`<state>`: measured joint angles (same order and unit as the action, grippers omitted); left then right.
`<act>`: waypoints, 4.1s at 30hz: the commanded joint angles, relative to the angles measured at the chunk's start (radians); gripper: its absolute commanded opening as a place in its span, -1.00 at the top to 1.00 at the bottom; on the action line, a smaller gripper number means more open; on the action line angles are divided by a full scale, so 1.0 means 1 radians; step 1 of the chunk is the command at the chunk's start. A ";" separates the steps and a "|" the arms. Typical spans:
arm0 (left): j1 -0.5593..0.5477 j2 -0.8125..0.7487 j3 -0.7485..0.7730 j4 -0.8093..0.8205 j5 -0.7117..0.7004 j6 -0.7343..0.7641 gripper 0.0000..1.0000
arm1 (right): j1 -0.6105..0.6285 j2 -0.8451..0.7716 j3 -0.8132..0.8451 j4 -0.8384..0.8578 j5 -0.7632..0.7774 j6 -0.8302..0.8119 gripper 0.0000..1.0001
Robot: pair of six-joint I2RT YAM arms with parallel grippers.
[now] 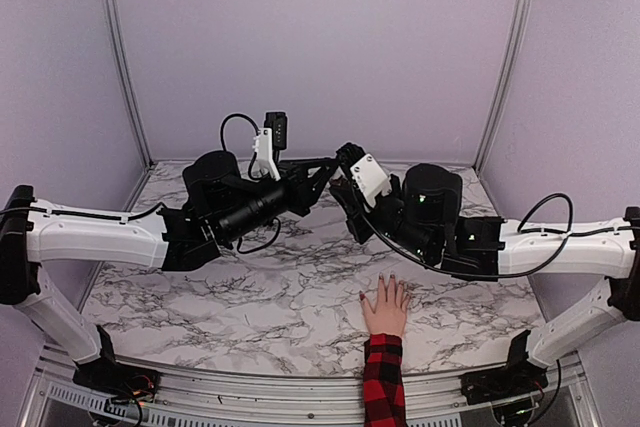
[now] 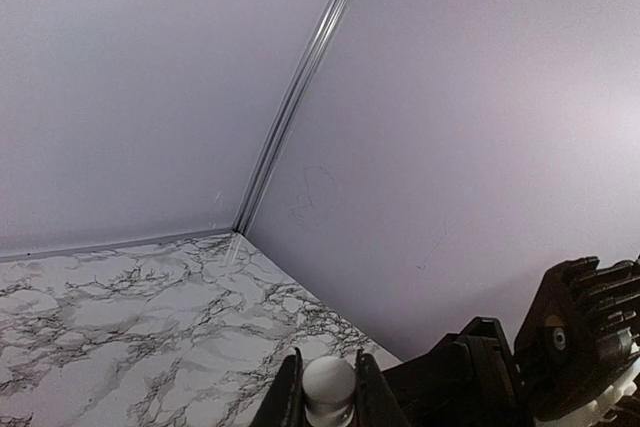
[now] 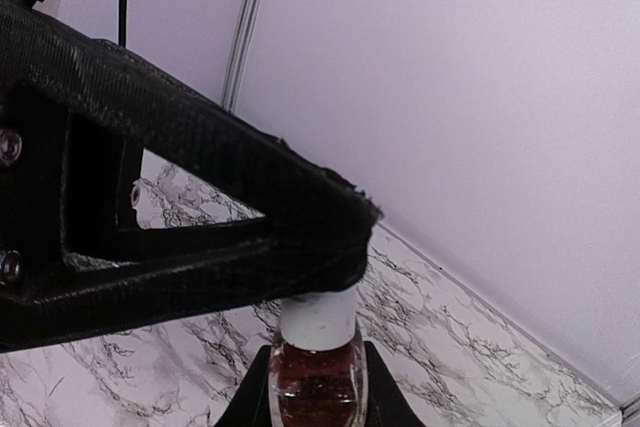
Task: Paint the nails
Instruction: Screw the nail polish bottle cap onto the nail polish bottle.
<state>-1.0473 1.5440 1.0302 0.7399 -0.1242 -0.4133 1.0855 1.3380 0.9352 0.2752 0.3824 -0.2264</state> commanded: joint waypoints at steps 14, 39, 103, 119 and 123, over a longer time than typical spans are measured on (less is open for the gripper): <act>0.010 -0.015 -0.032 0.061 0.372 0.069 1.00 | -0.131 -0.138 0.013 0.037 -0.570 0.047 1.00; 0.019 0.037 -0.003 0.050 0.988 0.183 1.00 | -0.174 -0.180 0.085 0.025 -1.297 0.064 1.00; 0.044 -0.012 0.024 0.009 0.245 0.045 0.97 | 0.022 -0.055 0.084 -0.021 -0.108 -0.070 1.00; 0.047 -0.007 -0.004 0.001 0.621 0.148 1.00 | -0.162 -0.195 0.041 0.009 -0.931 0.045 1.00; 0.047 -0.007 -0.007 0.001 0.699 0.166 1.00 | -0.164 -0.200 0.047 0.024 -1.077 0.051 1.00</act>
<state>-0.9901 1.5215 1.0443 0.8051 0.4129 -0.2367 0.9016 1.1717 0.9310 0.1589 -0.3836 -0.1551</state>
